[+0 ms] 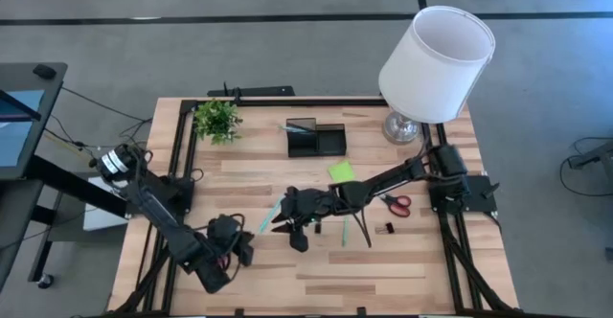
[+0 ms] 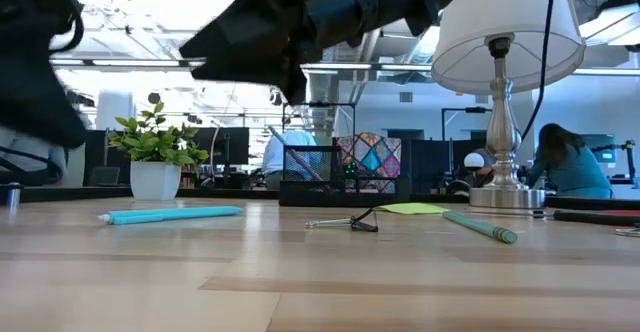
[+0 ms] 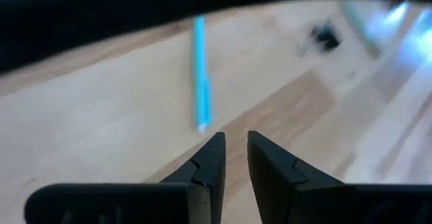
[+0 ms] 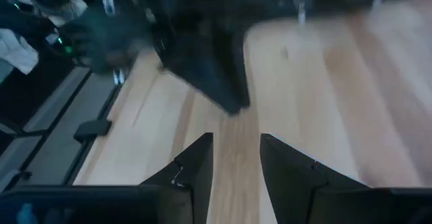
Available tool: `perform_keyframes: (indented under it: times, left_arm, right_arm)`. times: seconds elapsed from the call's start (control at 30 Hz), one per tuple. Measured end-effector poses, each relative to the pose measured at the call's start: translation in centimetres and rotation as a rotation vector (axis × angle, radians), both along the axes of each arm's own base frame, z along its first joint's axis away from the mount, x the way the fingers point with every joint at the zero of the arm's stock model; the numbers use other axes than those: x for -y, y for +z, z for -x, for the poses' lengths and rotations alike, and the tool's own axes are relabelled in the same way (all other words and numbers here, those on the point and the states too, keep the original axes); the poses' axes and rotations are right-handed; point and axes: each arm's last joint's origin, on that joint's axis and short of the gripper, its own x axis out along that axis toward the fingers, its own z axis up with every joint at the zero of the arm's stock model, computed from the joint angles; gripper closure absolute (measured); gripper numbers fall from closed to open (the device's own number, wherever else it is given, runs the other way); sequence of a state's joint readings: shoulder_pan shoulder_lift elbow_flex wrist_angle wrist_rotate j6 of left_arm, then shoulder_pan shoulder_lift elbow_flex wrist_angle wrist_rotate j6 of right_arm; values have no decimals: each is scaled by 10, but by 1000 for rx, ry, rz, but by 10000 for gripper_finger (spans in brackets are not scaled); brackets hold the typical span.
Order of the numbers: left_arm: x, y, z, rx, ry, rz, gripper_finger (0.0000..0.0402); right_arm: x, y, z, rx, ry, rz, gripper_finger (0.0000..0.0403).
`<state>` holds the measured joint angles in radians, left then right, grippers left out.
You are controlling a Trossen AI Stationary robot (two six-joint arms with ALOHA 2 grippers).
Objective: Pick and place office supplies into organizer
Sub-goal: Put the blue pen into the black desk organizer
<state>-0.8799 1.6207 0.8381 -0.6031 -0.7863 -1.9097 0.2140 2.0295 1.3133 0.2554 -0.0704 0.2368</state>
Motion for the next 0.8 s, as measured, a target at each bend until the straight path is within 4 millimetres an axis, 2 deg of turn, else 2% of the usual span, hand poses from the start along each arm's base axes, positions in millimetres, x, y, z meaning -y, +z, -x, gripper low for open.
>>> perform_keyframes:
  times: [0.27, 0.4, 0.57, 0.8]
  left_arm:
    - [-7, -24, 11, -69, -190, -105, 345]
    - [-12, -31, 13, -74, -223, -144, 345]
    - [-22, -39, 11, -193, -321, -190, 341]
    - [-29, -39, -7, -213, -388, -146, 284]
  right_arm:
    - [15, 1, -2, -5, -30, 1, 287]
    - [15, -1, -2, -23, -27, 3, 287]
    - [15, -1, -2, -23, -27, 3, 287]
    - [21, -1, -3, -24, -40, 2, 287]
